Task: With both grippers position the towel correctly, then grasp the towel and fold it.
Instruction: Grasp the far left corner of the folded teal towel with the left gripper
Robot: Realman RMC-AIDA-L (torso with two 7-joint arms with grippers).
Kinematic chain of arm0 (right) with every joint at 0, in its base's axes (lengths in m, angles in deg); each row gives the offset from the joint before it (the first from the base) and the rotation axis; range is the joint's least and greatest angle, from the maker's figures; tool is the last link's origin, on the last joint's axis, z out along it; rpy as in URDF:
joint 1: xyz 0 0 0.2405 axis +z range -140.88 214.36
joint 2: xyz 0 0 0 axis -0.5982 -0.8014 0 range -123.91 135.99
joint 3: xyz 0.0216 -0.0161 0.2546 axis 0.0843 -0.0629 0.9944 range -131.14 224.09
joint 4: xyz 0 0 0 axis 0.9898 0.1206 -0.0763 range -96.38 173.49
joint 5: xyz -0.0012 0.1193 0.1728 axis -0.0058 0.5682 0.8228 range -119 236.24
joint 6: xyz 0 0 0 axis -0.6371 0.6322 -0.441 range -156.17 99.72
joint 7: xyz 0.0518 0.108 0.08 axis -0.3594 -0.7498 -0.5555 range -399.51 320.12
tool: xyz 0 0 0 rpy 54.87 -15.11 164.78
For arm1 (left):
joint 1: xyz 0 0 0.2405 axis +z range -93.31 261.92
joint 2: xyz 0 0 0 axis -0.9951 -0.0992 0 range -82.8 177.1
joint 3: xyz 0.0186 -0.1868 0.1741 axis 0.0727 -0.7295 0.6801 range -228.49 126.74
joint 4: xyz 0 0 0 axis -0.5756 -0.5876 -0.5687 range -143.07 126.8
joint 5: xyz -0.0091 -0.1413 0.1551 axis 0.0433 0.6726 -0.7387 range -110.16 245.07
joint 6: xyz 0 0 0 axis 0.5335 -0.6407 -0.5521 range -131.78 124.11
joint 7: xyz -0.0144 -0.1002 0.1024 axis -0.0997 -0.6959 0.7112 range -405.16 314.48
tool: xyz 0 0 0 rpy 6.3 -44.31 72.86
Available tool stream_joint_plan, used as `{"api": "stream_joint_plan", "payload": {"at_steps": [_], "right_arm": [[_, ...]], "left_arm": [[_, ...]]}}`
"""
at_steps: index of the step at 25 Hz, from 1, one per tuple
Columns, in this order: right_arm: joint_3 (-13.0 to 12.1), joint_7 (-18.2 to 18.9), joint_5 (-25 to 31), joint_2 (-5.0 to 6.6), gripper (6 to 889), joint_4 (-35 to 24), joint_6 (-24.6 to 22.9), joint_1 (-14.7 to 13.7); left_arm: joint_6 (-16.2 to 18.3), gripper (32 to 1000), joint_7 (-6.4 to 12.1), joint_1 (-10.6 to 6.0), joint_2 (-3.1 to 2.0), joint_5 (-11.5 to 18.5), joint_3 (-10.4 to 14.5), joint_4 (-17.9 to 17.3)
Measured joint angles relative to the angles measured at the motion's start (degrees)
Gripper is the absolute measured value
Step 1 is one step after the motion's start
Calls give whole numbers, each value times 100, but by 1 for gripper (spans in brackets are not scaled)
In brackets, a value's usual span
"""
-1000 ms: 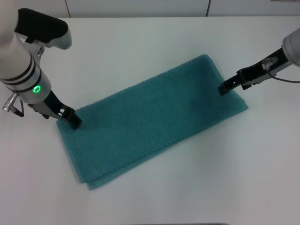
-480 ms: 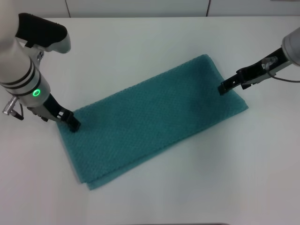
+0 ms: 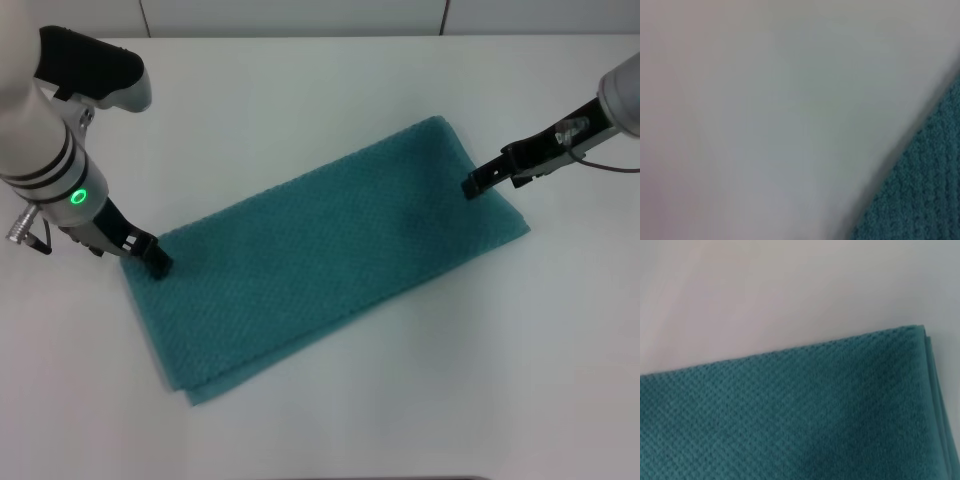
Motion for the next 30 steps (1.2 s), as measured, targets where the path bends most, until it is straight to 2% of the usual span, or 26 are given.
{"api": "stream_joint_plan", "payload": {"at_steps": [10,23,30], "right_arm": [[0,9,12,3,835,-5,-17,-1],[25,49,23,3,833,-10,-35,-2],[25,52,30,3,833,-10,-35,-2]], "left_arm": [[96,893,4,-51,2,0,0,203],[116,882,23,-61,9,19,0,213],[35,753,26,-67,11,11,0,222]]}}
